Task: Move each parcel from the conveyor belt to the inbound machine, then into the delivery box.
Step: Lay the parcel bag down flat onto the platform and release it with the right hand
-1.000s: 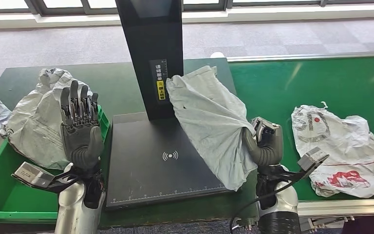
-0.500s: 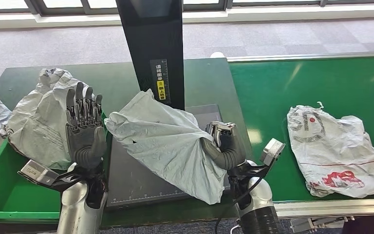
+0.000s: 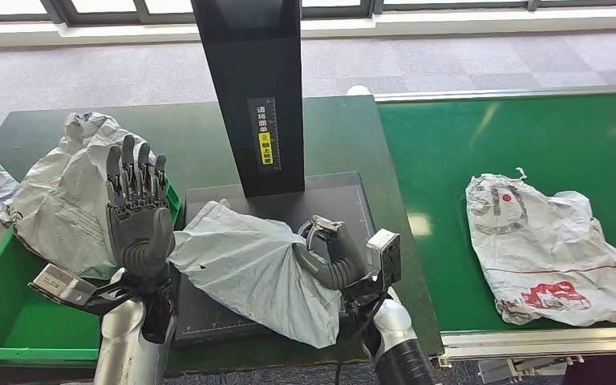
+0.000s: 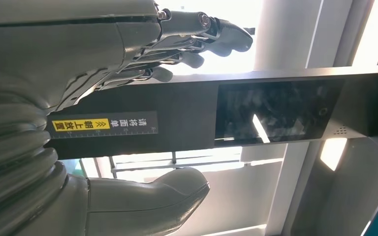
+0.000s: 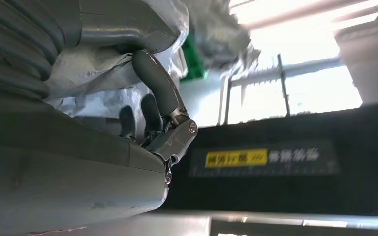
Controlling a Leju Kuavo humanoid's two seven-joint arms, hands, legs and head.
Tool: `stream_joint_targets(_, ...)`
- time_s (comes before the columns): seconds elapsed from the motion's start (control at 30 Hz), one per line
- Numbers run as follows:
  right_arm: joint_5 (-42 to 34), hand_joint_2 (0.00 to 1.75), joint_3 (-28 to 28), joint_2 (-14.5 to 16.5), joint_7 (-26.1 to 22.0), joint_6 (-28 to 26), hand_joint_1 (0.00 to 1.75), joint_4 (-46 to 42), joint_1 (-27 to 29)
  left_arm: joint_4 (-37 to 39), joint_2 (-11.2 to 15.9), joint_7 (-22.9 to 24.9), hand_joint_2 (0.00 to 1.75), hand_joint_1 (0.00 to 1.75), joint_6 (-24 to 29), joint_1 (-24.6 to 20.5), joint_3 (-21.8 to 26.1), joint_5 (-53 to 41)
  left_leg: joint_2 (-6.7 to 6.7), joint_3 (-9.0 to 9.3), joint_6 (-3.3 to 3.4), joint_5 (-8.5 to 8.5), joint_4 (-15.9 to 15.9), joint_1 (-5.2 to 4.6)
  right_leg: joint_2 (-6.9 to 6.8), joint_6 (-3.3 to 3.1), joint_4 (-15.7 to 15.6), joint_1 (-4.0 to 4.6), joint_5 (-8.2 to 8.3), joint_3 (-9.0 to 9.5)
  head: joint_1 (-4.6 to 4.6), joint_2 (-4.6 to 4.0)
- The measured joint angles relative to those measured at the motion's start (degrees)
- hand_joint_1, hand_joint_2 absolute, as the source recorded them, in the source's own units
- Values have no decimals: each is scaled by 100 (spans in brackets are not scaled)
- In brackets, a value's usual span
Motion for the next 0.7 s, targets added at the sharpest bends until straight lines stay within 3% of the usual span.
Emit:
stream_joint_targets(0.23, 1037, 0, 0, -13, 96, -2082, 0, 179, -34, -28, 0, -11, 175, 0, 123, 12, -1, -70, 1, 0, 0, 0, 0, -1, 0, 0, -1, -2, 0, -1, 0, 0)
stream_joint_targets(0.6, 1783, 0, 0, -51, 252, -3164, 0, 114, 175, -27, 1, -13, 175, 0, 232, 15, -44, -70, 3, 1, 0, -1, 0, 0, 2, 0, -1, 0, 0, -3, 0, 0)
stream_joint_targets(0.7, 2093, 0, -5, -55, 318, -3770, 0, 58, 223, -28, 2, -15, 175, 0, 274, 16, -88, -72, 1, 0, 0, 0, 0, -1, 0, 0, -1, -1, 0, -3, 0, 0)
